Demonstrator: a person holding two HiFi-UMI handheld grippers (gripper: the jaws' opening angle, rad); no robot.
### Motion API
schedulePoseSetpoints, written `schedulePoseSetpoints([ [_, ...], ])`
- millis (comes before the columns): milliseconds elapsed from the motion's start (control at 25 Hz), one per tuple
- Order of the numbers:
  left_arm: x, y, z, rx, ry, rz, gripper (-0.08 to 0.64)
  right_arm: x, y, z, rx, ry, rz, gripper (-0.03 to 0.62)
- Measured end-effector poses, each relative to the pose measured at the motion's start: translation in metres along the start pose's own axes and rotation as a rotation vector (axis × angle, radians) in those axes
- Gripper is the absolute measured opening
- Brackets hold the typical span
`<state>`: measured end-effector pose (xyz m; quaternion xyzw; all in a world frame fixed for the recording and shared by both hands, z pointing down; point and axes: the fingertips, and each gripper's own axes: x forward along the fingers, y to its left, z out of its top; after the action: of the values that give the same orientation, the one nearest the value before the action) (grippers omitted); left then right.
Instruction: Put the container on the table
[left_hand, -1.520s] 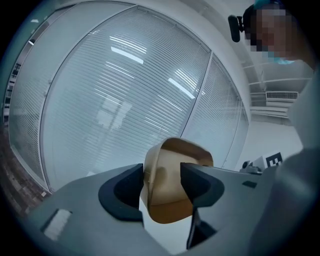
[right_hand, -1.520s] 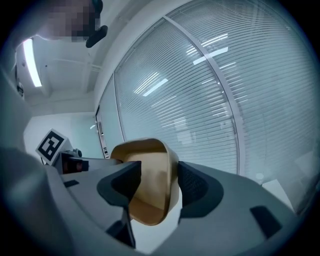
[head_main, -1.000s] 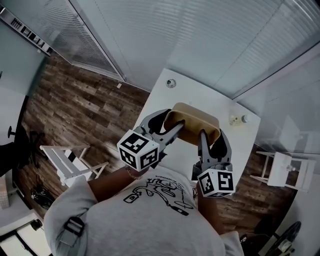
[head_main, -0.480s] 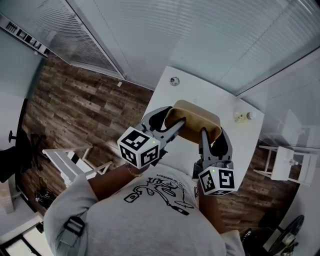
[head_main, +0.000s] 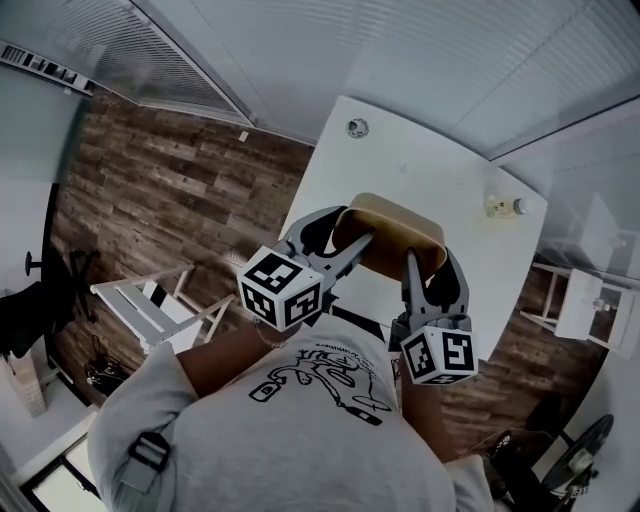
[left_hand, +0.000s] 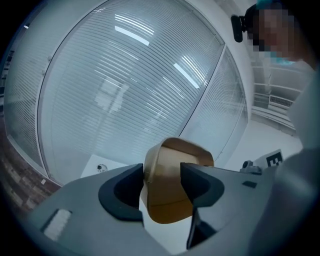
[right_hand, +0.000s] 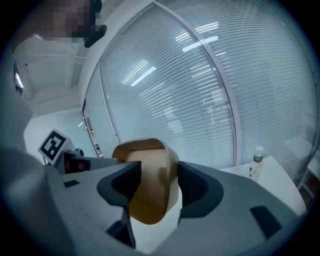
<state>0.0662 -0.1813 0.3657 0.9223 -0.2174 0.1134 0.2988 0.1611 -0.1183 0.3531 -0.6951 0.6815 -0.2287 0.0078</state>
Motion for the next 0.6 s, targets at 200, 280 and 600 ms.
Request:
schedulePoseSetpoints([
  [200,0.004,0.009,-0.011,-0.006,0.022,0.005,0.225,0.005,-0.002,-0.011,0.003,0.016,0.000,0.201],
  [280,0.006,0.013,-0.018,-0.010,0.034,0.008,0.225,0.008,-0.004,-0.018,0.002,0.026,-0.002,0.201],
  [600,0.018,0.031,-0.038,-0.040,0.073,0.009,0.225,0.021,-0.014,-0.045,0.024,0.083,-0.015,0.201],
])
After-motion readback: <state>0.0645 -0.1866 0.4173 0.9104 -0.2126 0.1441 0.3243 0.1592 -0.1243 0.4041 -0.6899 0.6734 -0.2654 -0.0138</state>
